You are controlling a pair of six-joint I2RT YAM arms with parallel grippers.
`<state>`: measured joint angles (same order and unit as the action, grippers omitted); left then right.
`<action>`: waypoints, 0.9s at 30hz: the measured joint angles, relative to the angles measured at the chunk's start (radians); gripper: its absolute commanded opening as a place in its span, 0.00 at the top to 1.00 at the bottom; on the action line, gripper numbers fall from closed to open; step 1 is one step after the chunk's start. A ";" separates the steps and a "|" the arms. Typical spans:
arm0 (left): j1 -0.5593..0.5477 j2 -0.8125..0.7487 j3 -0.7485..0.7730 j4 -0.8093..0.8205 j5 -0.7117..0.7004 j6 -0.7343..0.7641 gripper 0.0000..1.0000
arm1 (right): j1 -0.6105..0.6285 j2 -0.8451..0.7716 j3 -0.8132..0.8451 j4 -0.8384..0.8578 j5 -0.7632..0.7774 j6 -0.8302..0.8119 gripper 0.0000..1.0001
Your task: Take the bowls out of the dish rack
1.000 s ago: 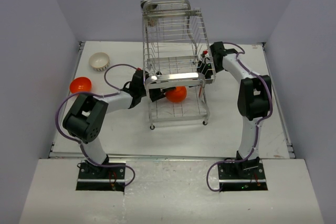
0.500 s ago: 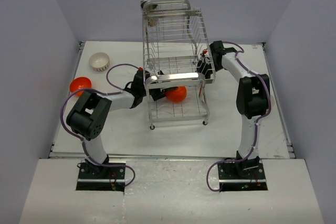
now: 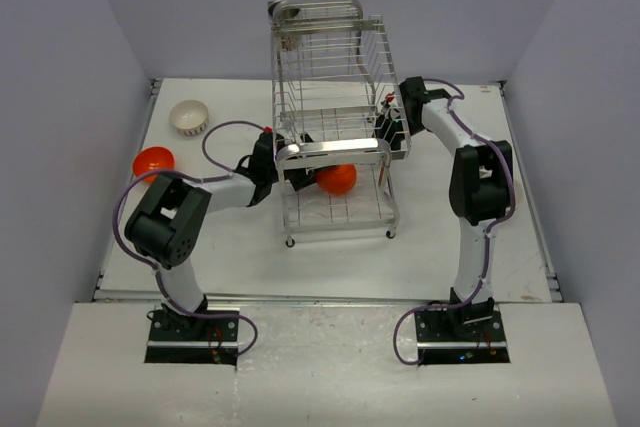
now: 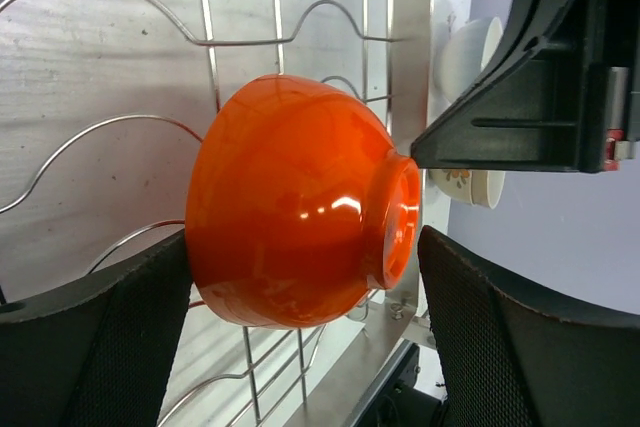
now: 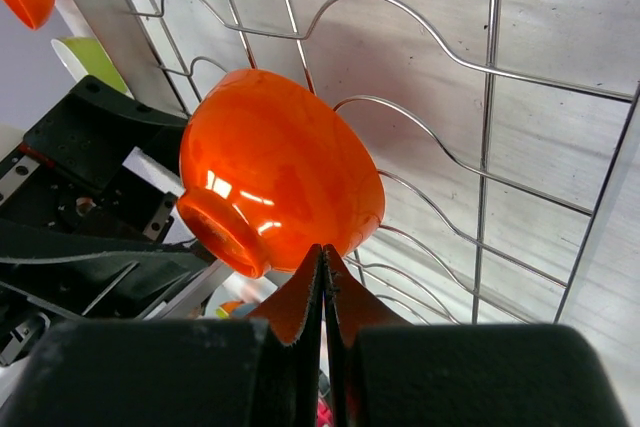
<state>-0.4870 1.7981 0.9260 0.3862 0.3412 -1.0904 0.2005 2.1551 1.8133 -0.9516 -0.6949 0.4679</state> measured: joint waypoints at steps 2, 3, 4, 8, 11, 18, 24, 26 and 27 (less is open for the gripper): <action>0.000 -0.012 0.000 0.001 0.000 0.000 0.12 | 0.000 0.000 0.000 -0.002 0.000 -0.001 1.00; 0.000 -0.019 0.000 0.003 0.000 0.000 0.12 | 0.000 0.000 0.000 -0.002 0.000 -0.001 1.00; 0.000 -0.025 0.000 0.006 0.000 -0.001 0.13 | 0.000 0.000 0.000 -0.002 0.000 -0.001 1.00; 0.000 -0.035 0.000 0.028 0.002 -0.008 0.15 | -0.001 0.000 0.002 -0.012 0.004 -0.005 1.00; 0.000 -0.035 0.000 0.041 0.006 -0.017 0.17 | -0.001 0.000 0.007 -0.023 0.011 -0.009 1.00; 0.000 -0.021 0.000 0.092 0.030 -0.040 0.29 | -0.001 0.000 0.022 -0.041 0.041 -0.018 1.00; 0.000 0.014 0.003 0.123 0.047 -0.055 0.35 | -0.001 0.000 0.024 -0.056 0.059 -0.025 1.00; 0.000 0.026 0.005 0.130 0.052 -0.059 0.37 | -0.003 0.000 0.025 -0.060 0.061 -0.027 1.00; 0.000 0.030 0.005 0.133 0.055 -0.062 0.38 | -0.005 0.000 0.025 -0.060 0.062 -0.027 1.00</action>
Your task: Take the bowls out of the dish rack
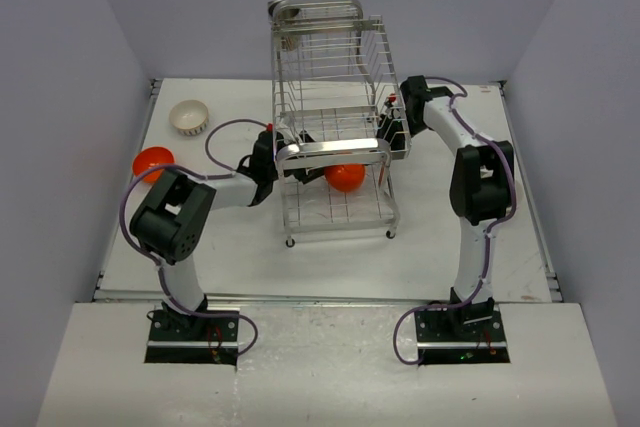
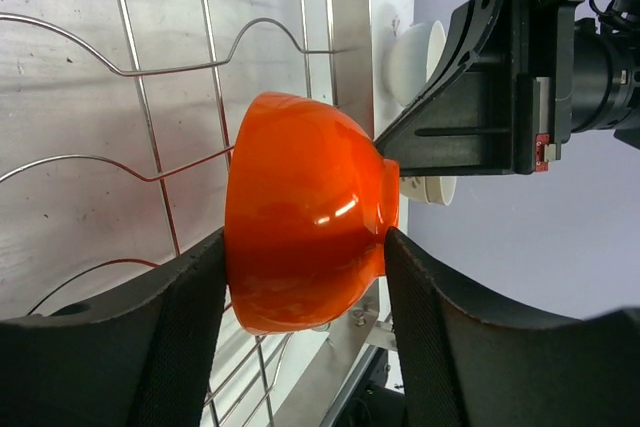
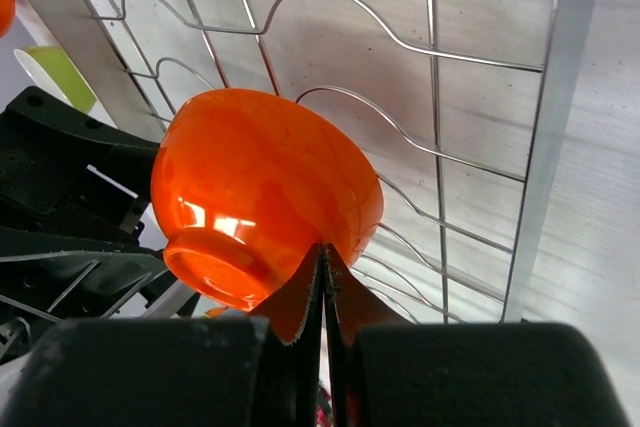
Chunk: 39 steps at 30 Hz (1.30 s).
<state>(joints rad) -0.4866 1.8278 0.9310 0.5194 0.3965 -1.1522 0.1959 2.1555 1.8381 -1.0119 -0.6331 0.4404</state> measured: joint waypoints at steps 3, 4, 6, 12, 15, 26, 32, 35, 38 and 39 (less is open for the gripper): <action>0.000 0.011 0.000 0.022 0.009 -0.013 0.40 | -0.002 0.000 0.000 -0.003 0.010 -0.003 1.00; 0.000 0.012 0.000 0.032 0.013 -0.017 0.41 | -0.002 0.000 0.000 -0.004 0.012 -0.004 1.00; 0.000 0.013 0.000 0.054 0.018 -0.020 0.41 | -0.002 0.000 0.000 -0.006 0.014 -0.005 1.00; 0.000 0.016 0.000 0.130 0.037 -0.045 0.42 | -0.002 0.000 0.000 -0.006 0.014 -0.008 1.00; 0.000 0.027 0.000 0.174 0.048 -0.062 0.46 | -0.002 0.000 0.000 -0.006 0.014 -0.008 1.00; 0.000 0.092 0.000 0.279 0.080 -0.123 0.58 | -0.001 0.000 0.000 -0.006 0.014 -0.008 1.00; 0.000 0.106 -0.002 0.352 0.099 -0.157 0.62 | -0.001 0.000 0.000 -0.006 0.014 -0.008 1.00; 0.000 0.113 -0.004 0.390 0.104 -0.179 0.62 | -0.001 0.000 0.000 -0.006 0.014 -0.008 1.00; 0.000 0.130 -0.006 0.440 0.111 -0.204 0.62 | -0.001 0.000 0.000 -0.006 0.014 -0.008 1.00; 0.000 0.138 -0.006 0.454 0.114 -0.215 0.62 | -0.001 0.000 0.000 -0.006 0.014 -0.008 1.00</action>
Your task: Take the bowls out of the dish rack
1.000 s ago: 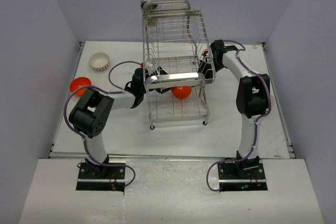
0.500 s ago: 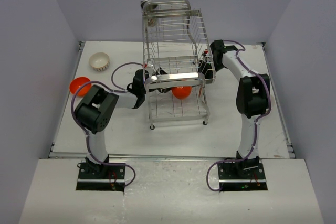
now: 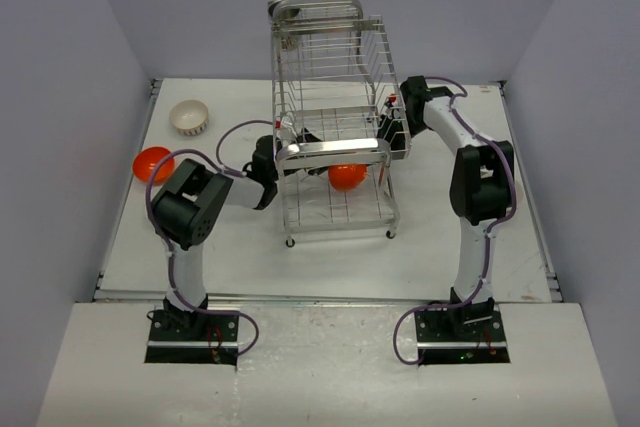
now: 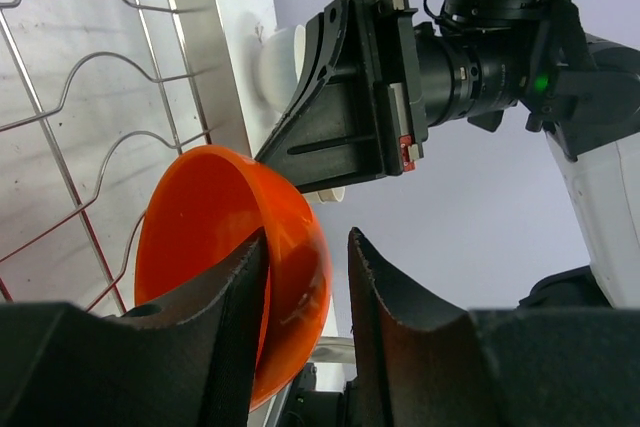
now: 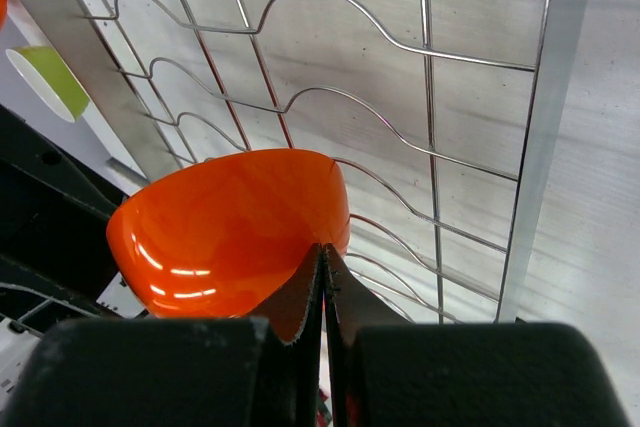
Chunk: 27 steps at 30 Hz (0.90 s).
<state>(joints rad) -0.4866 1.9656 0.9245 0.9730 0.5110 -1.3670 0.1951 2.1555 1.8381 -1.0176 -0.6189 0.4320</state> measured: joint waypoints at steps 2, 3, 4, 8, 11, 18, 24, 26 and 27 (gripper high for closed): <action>0.000 0.015 -0.001 0.018 0.005 -0.011 0.62 | 0.000 0.000 0.000 0.000 0.000 0.000 1.00; 0.000 0.019 -0.001 0.021 0.008 -0.013 0.64 | 0.000 0.000 0.000 0.000 0.001 0.000 1.00; 0.000 0.023 -0.001 0.022 0.011 -0.018 0.65 | 0.000 0.000 0.000 0.000 0.001 0.000 1.00; 0.000 0.029 -0.001 0.028 0.029 -0.022 0.73 | 0.000 0.000 0.000 0.000 0.000 0.000 1.00; 0.000 0.029 -0.001 0.039 0.040 -0.021 0.75 | 0.000 0.000 -0.002 0.003 0.000 0.000 1.00; -0.002 0.029 -0.001 0.056 0.063 -0.031 0.88 | 0.000 0.000 -0.018 0.010 0.001 0.000 1.00; -0.004 0.029 -0.007 0.092 0.081 -0.059 1.00 | 0.000 0.000 -0.051 0.018 0.001 0.001 1.00; -0.005 0.029 -0.009 0.109 0.085 -0.068 1.00 | 0.000 0.000 -0.060 0.021 0.001 0.001 1.00; -0.005 0.029 -0.012 0.120 0.087 -0.072 1.00 | 0.000 0.000 -0.062 0.021 0.001 0.002 1.00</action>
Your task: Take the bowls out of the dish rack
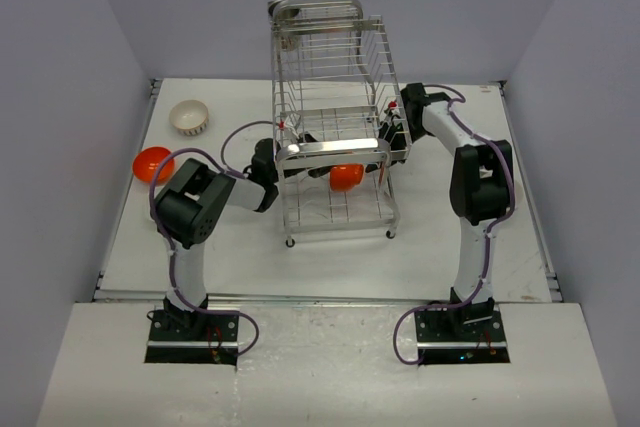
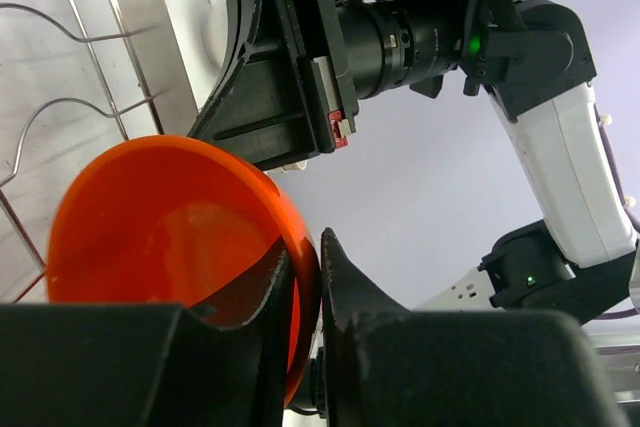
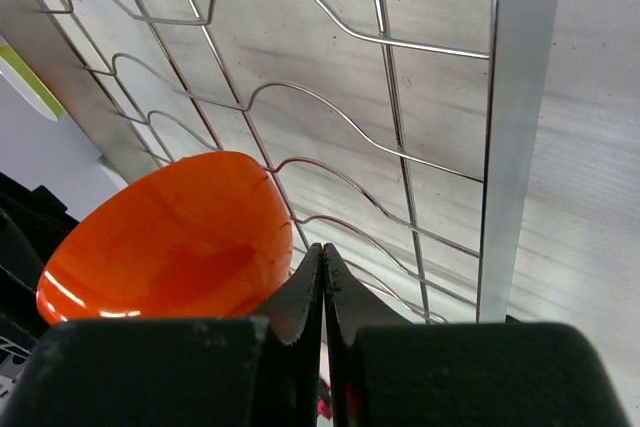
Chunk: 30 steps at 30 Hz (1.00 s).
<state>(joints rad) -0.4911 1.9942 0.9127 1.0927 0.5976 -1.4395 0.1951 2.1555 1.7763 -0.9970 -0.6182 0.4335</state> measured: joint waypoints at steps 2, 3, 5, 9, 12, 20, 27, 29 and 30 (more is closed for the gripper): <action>0.000 0.000 -0.006 0.018 0.004 -0.014 1.00 | 0.000 0.000 -0.001 0.001 0.000 0.000 1.00; 0.000 0.000 -0.008 0.024 0.005 -0.017 1.00 | 0.000 0.000 -0.001 0.003 0.000 0.000 1.00; 0.000 0.001 -0.010 0.037 0.005 -0.027 1.00 | 0.000 -0.001 -0.001 0.004 0.000 0.000 1.00; 0.000 0.003 -0.010 0.044 0.005 -0.042 1.00 | 0.000 -0.003 -0.003 0.007 0.000 0.001 1.00; 0.003 0.002 -0.009 0.040 0.006 -0.042 1.00 | 0.000 -0.008 -0.004 0.008 0.000 0.003 1.00; 0.054 -0.090 -0.007 -0.093 0.027 0.014 1.00 | 0.000 -0.065 -0.031 0.022 -0.004 0.014 1.00; 0.171 -0.286 0.041 -0.392 0.059 0.209 1.00 | -0.001 -0.108 -0.036 0.034 -0.005 0.019 1.00; 0.212 -0.338 0.122 -0.607 0.049 0.321 1.00 | -0.003 -0.122 -0.038 0.036 -0.005 0.019 1.00; 0.226 -0.356 0.164 -0.704 0.033 0.376 1.00 | -0.005 -0.130 -0.040 0.038 -0.005 0.019 1.00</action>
<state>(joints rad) -0.2649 1.6386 1.0767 0.3889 0.6308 -1.0634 0.1902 2.0258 1.7359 -0.9588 -0.6235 0.4526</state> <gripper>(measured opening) 0.107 0.003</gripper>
